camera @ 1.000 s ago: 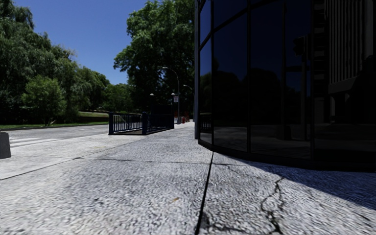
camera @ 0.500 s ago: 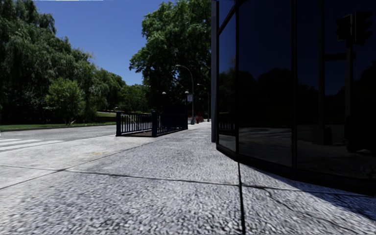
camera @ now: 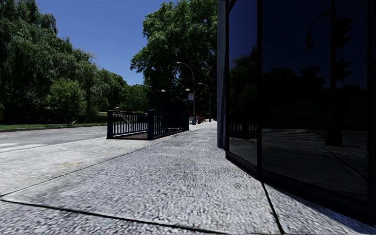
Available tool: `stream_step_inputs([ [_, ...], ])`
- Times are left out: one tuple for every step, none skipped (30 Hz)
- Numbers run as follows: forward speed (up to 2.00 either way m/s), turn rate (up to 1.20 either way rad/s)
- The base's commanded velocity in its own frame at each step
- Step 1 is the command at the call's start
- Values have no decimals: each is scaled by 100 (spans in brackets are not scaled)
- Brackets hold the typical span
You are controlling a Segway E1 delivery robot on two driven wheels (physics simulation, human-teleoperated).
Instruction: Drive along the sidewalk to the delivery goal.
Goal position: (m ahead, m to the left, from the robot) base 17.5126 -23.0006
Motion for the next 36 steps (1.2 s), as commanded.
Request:
stream_step_inputs([
  [200,0],
  [200,0],
  [200,0],
  [200,0],
  [200,0],
  [200,0],
  [200,0],
  [200,0],
  [200,0],
  [200,0],
  [200,0],
  [200,0],
  [200,0],
  [200,0],
  [200,0],
  [200,0],
  [200,0],
  [200,0],
  [200,0],
  [200,0],
  [200,0],
  [200,0],
  [200,0],
  [200,0],
  [200,0],
  [200,0],
  [200,0],
  [200,0],
  [200,0],
  [200,0],
  [200,0],
  [200,0],
  [200,0],
  [200,0],
  [200,0],
  [200,2],
])
